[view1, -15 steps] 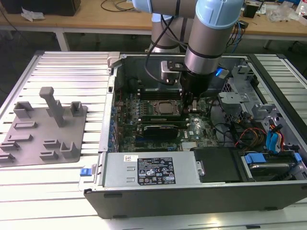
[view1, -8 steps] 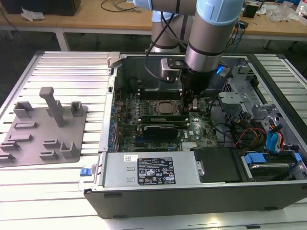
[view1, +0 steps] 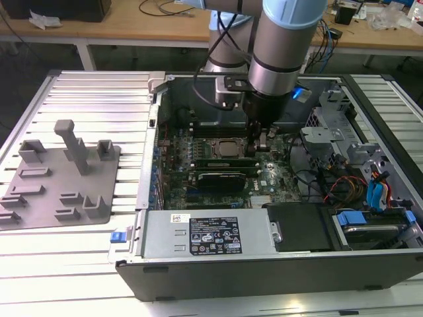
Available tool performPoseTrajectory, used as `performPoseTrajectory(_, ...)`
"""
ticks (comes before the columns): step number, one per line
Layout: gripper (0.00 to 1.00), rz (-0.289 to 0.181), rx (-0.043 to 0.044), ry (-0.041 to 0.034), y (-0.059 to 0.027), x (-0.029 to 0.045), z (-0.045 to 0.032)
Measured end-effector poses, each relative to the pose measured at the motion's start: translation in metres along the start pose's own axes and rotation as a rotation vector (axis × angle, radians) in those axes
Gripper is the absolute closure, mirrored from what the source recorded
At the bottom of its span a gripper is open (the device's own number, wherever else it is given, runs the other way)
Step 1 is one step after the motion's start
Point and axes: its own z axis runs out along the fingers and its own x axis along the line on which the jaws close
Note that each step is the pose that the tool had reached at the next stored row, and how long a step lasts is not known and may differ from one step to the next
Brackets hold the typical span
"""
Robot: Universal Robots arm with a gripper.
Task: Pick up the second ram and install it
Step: 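Press down the second ram until it locks into place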
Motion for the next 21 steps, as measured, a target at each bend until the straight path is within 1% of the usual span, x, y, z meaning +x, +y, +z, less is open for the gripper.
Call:
performPoseTrajectory(1, 0.92, 0.0, 0.0002, -0.0001, 0.0044, 0.0001, 0.0002)
performPoseTrajectory(5, 0.92, 0.0, 0.0016, -0.0003, 0.0293, 0.0009, 0.0011)
performPoseTrajectory(6, 0.92, 0.0, 0.0018, -0.0002, 0.0327, 0.001, 0.0012)
performPoseTrajectory(7, 0.92, 0.0, 0.0018, 0.0, 0.0395, 0.0013, 0.0013)
performPoseTrajectory(9, 0.92, 0.0, 0.0019, -0.0001, 0.0469, 0.0015, 0.0015)
performPoseTrajectory(11, 0.92, 0.0, 0.0022, -0.0001, 0.0567, 0.0018, 0.0018)
performPoseTrajectory(13, 0.92, 0.0, 0.0024, -0.0001, 0.0592, 0.0019, 0.0027)
performPoseTrajectory(14, 0.92, -0.006, 0.0023, 0.0001, 0.0594, 0.0021, 0.0055)
performPoseTrajectory(15, 0.92, -0.013, 0.002, 0.0003, 0.0596, 0.0021, 0.0063)
performPoseTrajectory(18, 0.92, -0.013, 0.0021, 0.0001, 0.0608, 0.0021, 0.0065)
performPoseTrajectory(19, 0.92, -0.013, 0.002, 0.0002, 0.0625, 0.0022, 0.0071)
performPoseTrajectory(20, 0.92, -0.013, 0.0021, 0.0002, 0.0657, 0.0024, 0.0097)
performPoseTrajectory(21, 0.92, -0.013, 0.002, 0.0003, 0.0662, 0.0024, 0.0112)
